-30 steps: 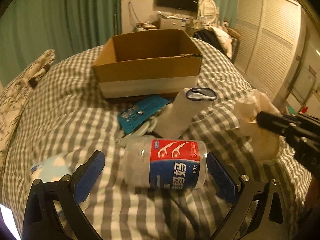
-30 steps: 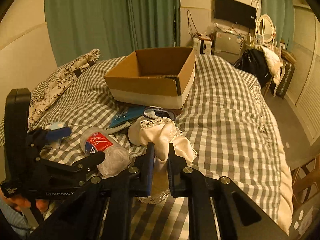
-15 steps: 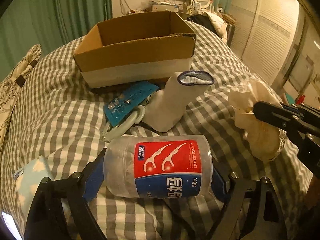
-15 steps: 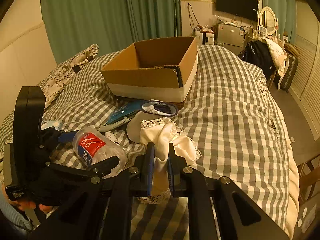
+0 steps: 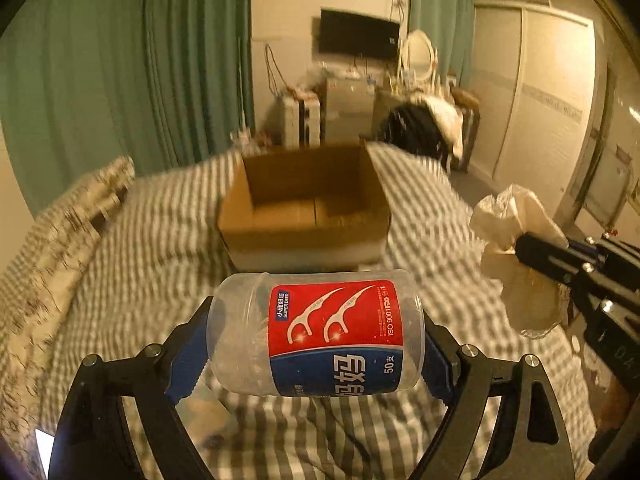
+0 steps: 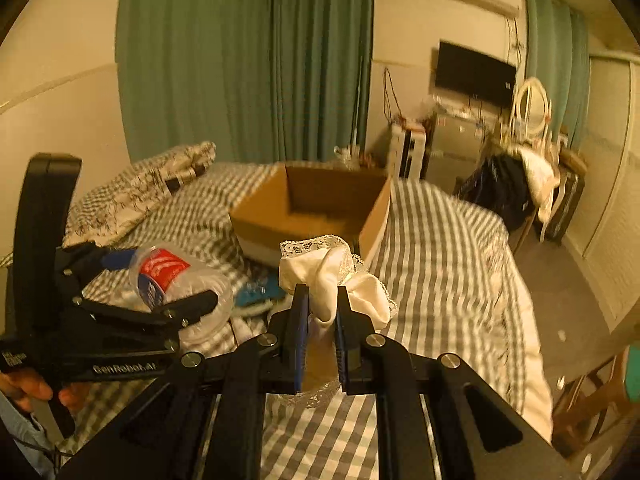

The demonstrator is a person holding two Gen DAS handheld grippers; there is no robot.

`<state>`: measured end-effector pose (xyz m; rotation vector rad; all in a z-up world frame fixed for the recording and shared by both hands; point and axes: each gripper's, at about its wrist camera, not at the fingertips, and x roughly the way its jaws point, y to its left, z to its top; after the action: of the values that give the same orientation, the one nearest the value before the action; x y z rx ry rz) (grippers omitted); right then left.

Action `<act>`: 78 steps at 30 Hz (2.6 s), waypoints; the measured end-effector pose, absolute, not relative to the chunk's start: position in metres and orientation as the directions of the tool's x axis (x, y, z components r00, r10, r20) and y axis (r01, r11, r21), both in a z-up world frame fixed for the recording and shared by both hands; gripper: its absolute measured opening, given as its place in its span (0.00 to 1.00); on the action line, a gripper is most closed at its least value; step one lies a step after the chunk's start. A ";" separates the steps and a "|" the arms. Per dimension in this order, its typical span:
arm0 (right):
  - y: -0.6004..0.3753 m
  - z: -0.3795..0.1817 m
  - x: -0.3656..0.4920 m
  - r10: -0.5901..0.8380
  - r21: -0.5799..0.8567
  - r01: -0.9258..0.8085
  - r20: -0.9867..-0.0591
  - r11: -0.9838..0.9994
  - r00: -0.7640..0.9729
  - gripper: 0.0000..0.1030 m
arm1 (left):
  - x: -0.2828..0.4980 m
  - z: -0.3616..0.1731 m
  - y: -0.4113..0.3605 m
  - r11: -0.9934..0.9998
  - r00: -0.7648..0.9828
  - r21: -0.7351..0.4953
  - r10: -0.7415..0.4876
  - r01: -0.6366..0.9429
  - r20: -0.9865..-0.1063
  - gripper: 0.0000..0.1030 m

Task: Organize objects
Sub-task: 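Carry the floss jar and lace cloth over the box and release both, then grasp the blue tissue pack with the left gripper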

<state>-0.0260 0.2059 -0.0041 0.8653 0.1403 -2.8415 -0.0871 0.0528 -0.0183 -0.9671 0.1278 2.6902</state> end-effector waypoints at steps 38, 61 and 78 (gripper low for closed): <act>0.208 -0.027 -0.295 -0.169 0.031 0.184 -0.569 -0.982 -0.805 0.23 | -0.308 -0.061 0.083 -0.966 -0.757 0.104 0.118 -0.239 -0.643 0.91; 0.211 0.115 -0.115 -0.079 -0.101 0.126 -0.378 -0.987 -0.923 0.82 | -0.150 0.083 0.043 -0.988 -0.894 0.099 0.059 -0.114 -0.444 1.00; 0.195 0.012 -0.049 -0.024 -0.088 0.077 -0.494 -0.993 -0.869 0.88 | -0.087 -0.019 -0.014 -0.997 -0.801 0.072 -0.070 0.033 -0.595 1.00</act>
<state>-0.0494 0.1954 0.0120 0.7861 0.1620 -2.9831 -0.0875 -0.0143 -0.0192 -1.0055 0.0926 3.0322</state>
